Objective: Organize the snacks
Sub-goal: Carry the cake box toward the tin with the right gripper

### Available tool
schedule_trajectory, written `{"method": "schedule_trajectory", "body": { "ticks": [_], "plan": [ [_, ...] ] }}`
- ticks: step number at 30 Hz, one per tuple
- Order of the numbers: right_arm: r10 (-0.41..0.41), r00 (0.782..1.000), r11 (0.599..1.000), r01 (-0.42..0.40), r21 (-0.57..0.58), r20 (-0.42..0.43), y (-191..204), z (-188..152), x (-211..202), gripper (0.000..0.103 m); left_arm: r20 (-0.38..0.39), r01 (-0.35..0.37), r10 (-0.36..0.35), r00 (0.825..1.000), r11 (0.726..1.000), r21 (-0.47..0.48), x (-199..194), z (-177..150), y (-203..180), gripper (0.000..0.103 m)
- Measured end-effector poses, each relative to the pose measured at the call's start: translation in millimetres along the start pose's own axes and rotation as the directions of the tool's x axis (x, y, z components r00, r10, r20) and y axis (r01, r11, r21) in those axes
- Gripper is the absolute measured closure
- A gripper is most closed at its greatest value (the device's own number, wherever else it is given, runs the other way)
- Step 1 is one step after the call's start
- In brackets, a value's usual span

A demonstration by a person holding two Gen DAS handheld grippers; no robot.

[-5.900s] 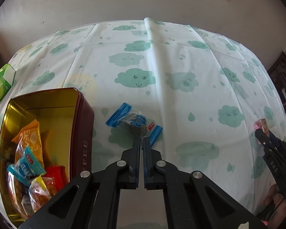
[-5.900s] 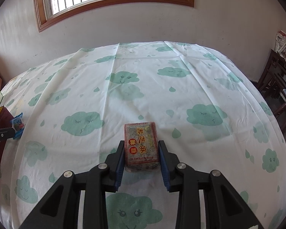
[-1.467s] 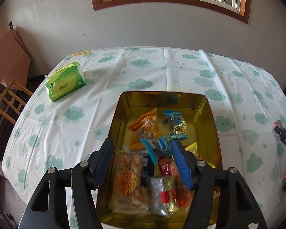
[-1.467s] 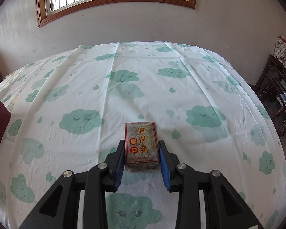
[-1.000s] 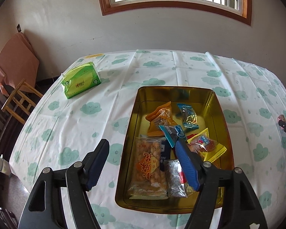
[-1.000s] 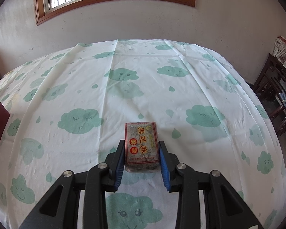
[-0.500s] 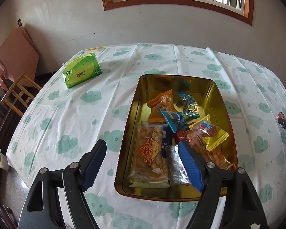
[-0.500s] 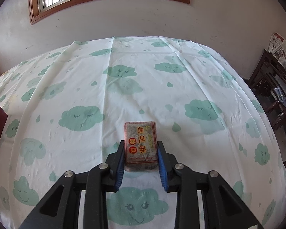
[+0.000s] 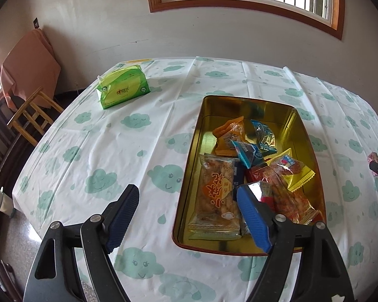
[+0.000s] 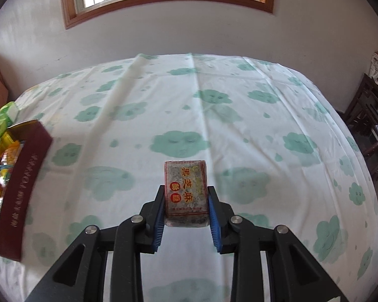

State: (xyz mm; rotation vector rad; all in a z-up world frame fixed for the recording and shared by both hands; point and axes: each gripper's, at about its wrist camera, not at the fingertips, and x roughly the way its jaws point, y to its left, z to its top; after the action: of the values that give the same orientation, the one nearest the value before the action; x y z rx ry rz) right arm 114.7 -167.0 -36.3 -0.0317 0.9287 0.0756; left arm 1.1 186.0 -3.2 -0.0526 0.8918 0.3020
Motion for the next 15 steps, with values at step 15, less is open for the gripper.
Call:
{"method": "schedule_trajectory", "body": {
  "ticks": [15],
  "plan": [
    [0.264, 0.964, 0.950, -0.265, -0.164, -0.029, 138.5, -5.5, -46.4, 0.073, -0.007, -0.042, 0.041, 0.999, 0.998, -0.042, 1.6, -5.0, 21.5, 0.026]
  ]
}}
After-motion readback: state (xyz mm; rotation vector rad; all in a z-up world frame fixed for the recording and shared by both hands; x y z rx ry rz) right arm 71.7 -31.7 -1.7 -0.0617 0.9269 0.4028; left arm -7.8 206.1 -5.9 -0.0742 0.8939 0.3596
